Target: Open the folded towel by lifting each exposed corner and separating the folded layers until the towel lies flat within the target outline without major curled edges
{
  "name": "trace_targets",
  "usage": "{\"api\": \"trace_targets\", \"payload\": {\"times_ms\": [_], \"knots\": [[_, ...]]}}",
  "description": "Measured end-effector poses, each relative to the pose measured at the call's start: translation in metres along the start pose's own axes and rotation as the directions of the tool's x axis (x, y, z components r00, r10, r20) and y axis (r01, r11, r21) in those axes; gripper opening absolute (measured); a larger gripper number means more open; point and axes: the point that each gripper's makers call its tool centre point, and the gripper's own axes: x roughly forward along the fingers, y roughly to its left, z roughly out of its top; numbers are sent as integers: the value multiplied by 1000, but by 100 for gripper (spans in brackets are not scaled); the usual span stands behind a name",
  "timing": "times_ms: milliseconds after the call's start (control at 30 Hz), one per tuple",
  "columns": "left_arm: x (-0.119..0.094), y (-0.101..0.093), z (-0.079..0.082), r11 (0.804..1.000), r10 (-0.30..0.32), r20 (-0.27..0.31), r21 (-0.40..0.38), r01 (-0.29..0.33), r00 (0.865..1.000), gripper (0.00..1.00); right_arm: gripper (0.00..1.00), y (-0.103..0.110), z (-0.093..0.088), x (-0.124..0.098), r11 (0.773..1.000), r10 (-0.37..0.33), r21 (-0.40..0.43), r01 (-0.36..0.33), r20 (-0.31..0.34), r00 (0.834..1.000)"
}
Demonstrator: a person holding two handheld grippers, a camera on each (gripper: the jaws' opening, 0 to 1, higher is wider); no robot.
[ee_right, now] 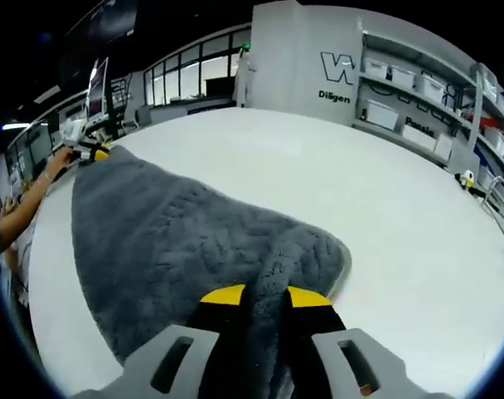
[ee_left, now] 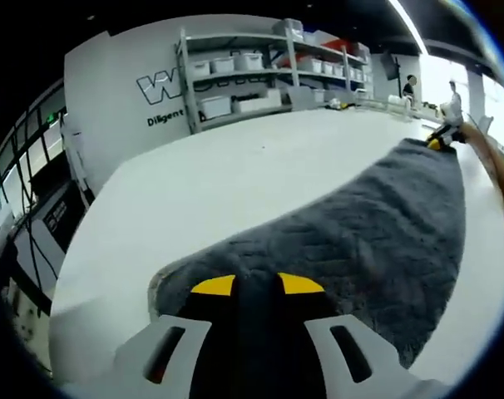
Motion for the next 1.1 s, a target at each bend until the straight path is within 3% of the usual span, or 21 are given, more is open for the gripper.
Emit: {"api": "trace_targets", "payload": {"times_ms": [333,867,1100], "knots": [[2,-1,1,1000,4,16,26,-4,1000,7,5,1,0,2,1000,-13,-4,13,25,1000],[7,2,3,1000,5,16,29,-5,1000,6,3,-29,15,14,998,-59,-8,59,83,995],[14,7,7,999,9,-2,35,-9,1000,6,2,-33,20,18,997,-71,-33,73,75,995]]}}
